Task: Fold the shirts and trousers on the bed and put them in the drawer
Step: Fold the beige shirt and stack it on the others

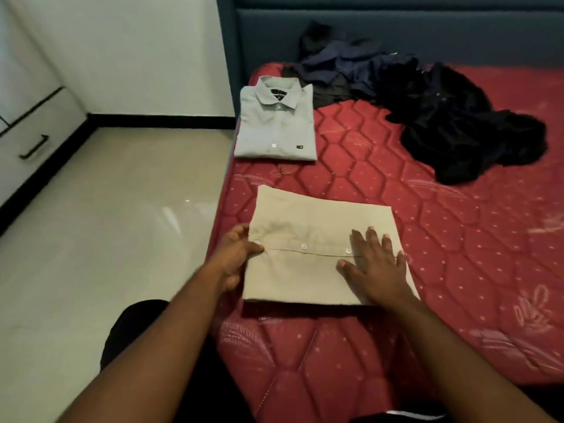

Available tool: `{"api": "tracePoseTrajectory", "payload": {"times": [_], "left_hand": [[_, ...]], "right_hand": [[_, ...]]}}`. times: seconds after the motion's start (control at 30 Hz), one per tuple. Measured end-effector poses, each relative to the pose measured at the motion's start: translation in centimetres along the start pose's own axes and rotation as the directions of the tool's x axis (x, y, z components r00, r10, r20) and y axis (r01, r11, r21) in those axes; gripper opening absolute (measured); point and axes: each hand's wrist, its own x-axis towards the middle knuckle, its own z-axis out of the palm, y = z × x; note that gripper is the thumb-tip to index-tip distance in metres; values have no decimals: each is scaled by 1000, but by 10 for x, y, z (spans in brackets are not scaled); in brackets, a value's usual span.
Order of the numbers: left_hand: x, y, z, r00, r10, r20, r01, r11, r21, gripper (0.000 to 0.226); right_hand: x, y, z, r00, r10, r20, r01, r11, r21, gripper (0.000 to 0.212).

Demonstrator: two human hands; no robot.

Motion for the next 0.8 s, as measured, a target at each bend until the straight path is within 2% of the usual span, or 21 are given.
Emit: {"api": "tracePoseTrajectory", "payload": {"times": [0.13, 0.27, 0.33, 0.37, 0.43, 0.5, 0.53, 0.57, 0.6, 0.67, 0.73, 0.8], "left_hand": [[11, 2, 9, 991, 133, -26, -134, 990, -34, 21], [26, 5, 1, 962, 273, -23, -265, 948, 178, 20], [29, 0, -17, 942, 327, -75, -272, 875, 401, 23], [27, -1, -24, 923, 370, -104, -255, 794, 552, 29], [28, -4, -23, 829, 551, -99, -243, 513, 823, 46], [34, -5, -2, 702, 707, 88, -321, 203, 925, 59], [42, -11, 11, 696, 695, 180, -332, 88, 939, 61], [52, -18, 21, 737, 637, 225, -313, 27, 949, 63], [60, -29, 27, 800, 554, 232, -285, 10, 958, 63], [79, -50, 25, 879, 433, 198, -230, 23, 973, 67], [88, -58, 15, 891, 412, 192, -241, 70, 968, 70], [89, -55, 9, 896, 406, 181, -241, 100, 965, 75]], "right_hand": [[-3, -5, 12, 998, 43, 44, -39, 995, -88, 72], [-2, -15, 10, 993, 102, 53, -97, 991, -92, 71], [-1, -19, 11, 989, 105, 100, -94, 990, -103, 72], [0, -22, 11, 986, 109, 125, -96, 990, -105, 73], [5, -24, 9, 984, 115, 137, -99, 988, -123, 75], [17, -28, 6, 997, 49, 65, -36, 980, -197, 74], [26, -32, 5, 1000, -10, 29, 16, 974, -226, 73], [36, -35, 8, 998, -66, 18, 69, 972, -224, 73], [45, -37, 12, 994, -111, 23, 113, 971, -210, 73], [59, -32, 20, 987, -152, 50, 159, 967, -197, 78], [64, -8, 19, 991, -133, 29, 137, 960, -244, 89], [59, 34, 5, 1000, -19, 7, 20, 958, -285, 98]]}}
